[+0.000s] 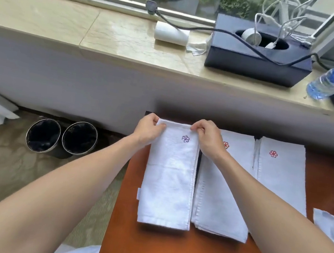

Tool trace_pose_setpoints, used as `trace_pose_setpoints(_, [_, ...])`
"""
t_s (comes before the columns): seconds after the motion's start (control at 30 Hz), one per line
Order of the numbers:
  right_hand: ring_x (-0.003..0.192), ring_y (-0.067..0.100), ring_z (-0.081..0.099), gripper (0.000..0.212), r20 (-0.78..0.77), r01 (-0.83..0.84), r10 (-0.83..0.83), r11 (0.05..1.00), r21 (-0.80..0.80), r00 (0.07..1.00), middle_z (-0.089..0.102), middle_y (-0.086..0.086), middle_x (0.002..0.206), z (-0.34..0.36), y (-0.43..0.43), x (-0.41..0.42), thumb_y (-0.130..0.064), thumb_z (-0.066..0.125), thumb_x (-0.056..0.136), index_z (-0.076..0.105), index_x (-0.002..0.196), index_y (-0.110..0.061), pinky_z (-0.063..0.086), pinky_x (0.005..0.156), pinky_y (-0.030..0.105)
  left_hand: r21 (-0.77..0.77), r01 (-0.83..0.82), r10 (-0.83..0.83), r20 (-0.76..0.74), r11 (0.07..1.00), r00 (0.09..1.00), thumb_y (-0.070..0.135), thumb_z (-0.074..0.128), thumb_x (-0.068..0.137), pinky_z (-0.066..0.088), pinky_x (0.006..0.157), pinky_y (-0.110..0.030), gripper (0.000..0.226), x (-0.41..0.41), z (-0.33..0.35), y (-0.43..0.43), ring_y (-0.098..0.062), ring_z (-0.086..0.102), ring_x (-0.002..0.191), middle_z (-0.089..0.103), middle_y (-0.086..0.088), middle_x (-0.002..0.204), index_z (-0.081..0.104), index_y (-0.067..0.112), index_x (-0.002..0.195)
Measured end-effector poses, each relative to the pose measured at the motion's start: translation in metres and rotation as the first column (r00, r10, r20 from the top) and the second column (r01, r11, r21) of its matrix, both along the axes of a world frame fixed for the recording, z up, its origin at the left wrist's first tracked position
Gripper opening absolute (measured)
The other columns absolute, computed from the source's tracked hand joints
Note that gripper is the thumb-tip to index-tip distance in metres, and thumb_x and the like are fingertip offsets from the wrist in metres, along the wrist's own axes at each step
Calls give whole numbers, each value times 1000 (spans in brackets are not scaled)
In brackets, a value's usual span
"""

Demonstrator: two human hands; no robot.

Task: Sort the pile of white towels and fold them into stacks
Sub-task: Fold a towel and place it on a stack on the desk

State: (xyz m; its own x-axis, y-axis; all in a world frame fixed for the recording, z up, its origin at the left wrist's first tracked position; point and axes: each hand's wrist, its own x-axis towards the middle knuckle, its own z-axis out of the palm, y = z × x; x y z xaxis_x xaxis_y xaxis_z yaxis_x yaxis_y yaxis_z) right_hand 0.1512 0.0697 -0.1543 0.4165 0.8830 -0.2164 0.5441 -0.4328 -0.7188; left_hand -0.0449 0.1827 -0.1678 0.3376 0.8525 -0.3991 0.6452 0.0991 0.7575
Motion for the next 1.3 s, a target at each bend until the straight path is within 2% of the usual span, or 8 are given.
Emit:
trace_pose_setpoints(0.33, [107, 16, 56, 32, 19, 60, -60, 998, -1, 998, 58, 7, 118, -23, 15, -2, -3, 41, 104, 67, 95, -20, 39, 87, 22, 115, 79, -63, -133, 990, 989, 36, 63, 95, 42, 69, -35, 19, 10, -21, 17, -15, 51, 78, 54, 8, 86, 51, 20, 96])
trace_pose_setpoints(0.47, [106, -6, 54, 17, -114, 158, -151, 985, 62, 982, 41, -1, 131, -21, -14, -19, -15, 50, 105, 66, 107, -23, 40, 89, 8, 19, -23, 22, 78, 1000, 997, 30, 62, 96, 46, 77, -25, 32, 2, -29, -21, -8, 59, 98, 57, 12, 109, 45, 22, 122])
trace_pose_setpoints(0.57, [118, 2, 50, 20, -158, 168, -164, 986, 12, 974, 32, -8, 139, -25, -59, -47, -20, 57, 102, 62, 119, -30, 42, 103, 20, 57, -9, -1, 180, 998, 984, 17, 62, 93, 40, 94, -9, 60, -25, -27, -70, 1, 51, 118, 51, 17, 127, 30, 26, 143])
trace_pose_setpoints(0.67, [131, 6, 45, 24, -210, 177, -185, 983, -57, 960, 31, -11, 140, -21, -111, -75, -16, 61, 100, 62, 119, -30, 39, 112, 25, 151, 155, -171, 98, 976, 980, 11, 62, 93, 31, 115, -26, 68, -54, -24, -122, -13, 37, 135, 40, -1, 145, 29, 18, 153])
trace_pose_setpoints(0.8, [122, -8, 45, 28, -201, 79, -100, 991, -111, 974, 37, -13, 132, -17, -176, -110, -14, 60, 98, 60, 121, -30, 40, 107, 23, 201, 319, -306, -94, 926, 947, 16, 58, 94, 38, 110, -44, 52, -97, -21, -181, -23, 41, 122, 38, -3, 135, 47, 19, 144])
trace_pose_setpoints(0.93, [96, -10, 48, 33, -161, 7, -33, 988, -156, 986, 42, -12, 125, -19, -197, -120, -13, 56, 100, 59, 131, -24, 40, 96, 19, 196, 357, -328, -165, 913, 930, 14, 56, 96, 40, 104, -46, 52, -111, -17, -191, -25, 41, 116, 37, -4, 133, 47, 17, 147])
trace_pose_setpoints(1.17, [117, 4, 43, 46, -106, -47, 26, 978, -203, 994, 32, -9, 136, -23, -191, -116, -11, 47, 102, 47, 148, -17, 32, 95, 8, 142, 511, -468, -256, 847, 846, 17, 51, 99, 51, 92, -50, 63, -103, -16, -180, -33, 45, 125, 30, -8, 144, 28, 16, 158])
trace_pose_setpoints(1.3, [124, 11, 41, 46, -86, -32, 14, 978, -208, 996, 30, -3, 139, -22, -200, -122, -8, 51, 99, 50, 145, -13, 30, 102, 10, 157, 570, -453, -457, 806, 766, 26, 47, 102, 39, 103, -46, 67, -108, -16, -198, -35, 40, 125, 22, -14, 157, 18, 18, 162])
